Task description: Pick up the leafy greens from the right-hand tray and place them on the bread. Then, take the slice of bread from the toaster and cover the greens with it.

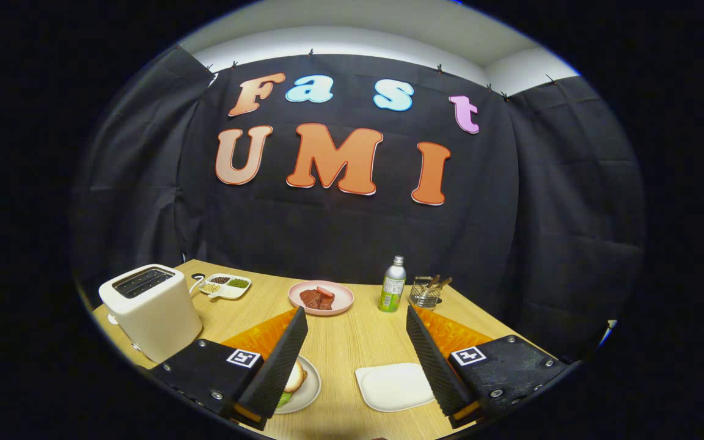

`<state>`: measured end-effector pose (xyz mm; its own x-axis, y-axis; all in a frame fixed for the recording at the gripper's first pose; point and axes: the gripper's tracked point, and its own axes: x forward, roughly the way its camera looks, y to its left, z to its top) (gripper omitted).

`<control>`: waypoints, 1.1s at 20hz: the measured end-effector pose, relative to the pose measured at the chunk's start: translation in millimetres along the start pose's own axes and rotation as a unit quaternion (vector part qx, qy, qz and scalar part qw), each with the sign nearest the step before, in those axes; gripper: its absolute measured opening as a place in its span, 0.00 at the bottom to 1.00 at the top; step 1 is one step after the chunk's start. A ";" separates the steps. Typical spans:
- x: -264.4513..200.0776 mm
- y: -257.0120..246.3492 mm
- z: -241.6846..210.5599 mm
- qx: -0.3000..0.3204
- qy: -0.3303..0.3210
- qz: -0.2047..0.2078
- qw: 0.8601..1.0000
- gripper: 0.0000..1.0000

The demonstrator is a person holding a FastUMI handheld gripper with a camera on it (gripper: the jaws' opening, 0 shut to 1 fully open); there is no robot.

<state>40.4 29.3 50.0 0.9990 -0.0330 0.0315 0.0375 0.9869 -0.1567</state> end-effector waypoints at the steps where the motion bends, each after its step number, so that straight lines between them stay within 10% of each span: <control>1: 0.3 -0.2 1.7 -0.002 -0.007 0.004 1.000 0.98; 11: 8.9 -6.7 -34.3 0.059 0.009 0.073 0.996 0.99; 22: 18.8 -69.0 -46.8 0.069 0.000 0.048 0.997 0.99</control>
<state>57.8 -46.8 15.2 0.9978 0.0619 0.0233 -0.0614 0.9979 -0.0226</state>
